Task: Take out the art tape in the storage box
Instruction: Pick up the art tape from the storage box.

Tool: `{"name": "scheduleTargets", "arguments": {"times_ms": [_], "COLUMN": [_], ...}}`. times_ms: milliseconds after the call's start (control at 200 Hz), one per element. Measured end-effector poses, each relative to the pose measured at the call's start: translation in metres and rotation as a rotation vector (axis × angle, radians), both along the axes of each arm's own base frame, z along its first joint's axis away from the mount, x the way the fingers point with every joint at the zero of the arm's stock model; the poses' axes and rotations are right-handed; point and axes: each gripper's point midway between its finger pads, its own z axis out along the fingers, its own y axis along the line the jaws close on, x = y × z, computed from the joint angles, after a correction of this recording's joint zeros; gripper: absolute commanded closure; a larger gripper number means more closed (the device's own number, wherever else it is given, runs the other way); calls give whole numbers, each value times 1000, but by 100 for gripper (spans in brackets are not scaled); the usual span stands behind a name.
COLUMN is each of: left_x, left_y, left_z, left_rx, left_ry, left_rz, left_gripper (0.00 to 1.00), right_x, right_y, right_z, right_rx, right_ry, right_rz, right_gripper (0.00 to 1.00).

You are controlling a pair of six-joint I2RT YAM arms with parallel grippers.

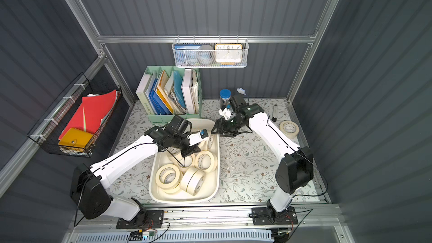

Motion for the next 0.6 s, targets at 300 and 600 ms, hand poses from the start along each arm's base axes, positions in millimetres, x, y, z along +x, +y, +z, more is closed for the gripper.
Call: {"name": "scheduleTargets", "arguments": {"times_ms": [300, 600], "left_x": [-11, -20], "left_y": [-8, -10], "left_z": [4, 4], "left_rx": [4, 24], "left_ry": [27, 51], "left_rz": [-110, -143], "left_gripper": [100, 100], "right_x": [-3, -2], "right_y": [41, 57], "right_z": [-8, -31], "right_rx": [42, -5], "right_ry": [24, 54], "right_rz": [98, 144], "right_gripper": [39, 47]}}
